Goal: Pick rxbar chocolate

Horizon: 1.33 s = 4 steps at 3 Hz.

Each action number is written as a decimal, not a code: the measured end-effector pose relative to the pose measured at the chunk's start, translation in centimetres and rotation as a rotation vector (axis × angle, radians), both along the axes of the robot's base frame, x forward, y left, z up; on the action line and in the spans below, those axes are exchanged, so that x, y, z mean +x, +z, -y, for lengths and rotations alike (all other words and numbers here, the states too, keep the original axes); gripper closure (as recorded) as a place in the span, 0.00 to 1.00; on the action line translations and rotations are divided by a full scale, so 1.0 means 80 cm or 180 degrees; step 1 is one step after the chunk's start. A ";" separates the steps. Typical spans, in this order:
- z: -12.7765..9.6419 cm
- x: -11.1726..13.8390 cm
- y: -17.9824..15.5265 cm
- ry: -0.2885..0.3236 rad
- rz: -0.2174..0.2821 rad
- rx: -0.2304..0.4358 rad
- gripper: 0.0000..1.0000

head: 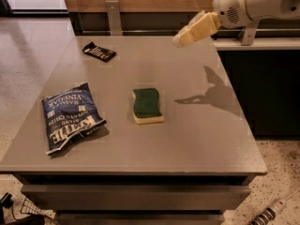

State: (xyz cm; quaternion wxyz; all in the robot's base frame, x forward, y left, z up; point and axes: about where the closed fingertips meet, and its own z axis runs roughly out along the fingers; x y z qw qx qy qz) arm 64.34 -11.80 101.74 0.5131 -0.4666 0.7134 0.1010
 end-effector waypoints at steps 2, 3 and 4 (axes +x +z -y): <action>-0.063 0.034 -0.014 0.0124 0.0024 0.0743 0.00; -0.063 0.035 -0.014 0.0124 0.0023 0.0744 0.00; -0.072 0.053 -0.020 0.0163 -0.0025 0.0790 0.00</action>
Offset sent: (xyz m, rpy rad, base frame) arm 0.0171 0.0321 -0.0071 0.1446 -0.0049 0.0250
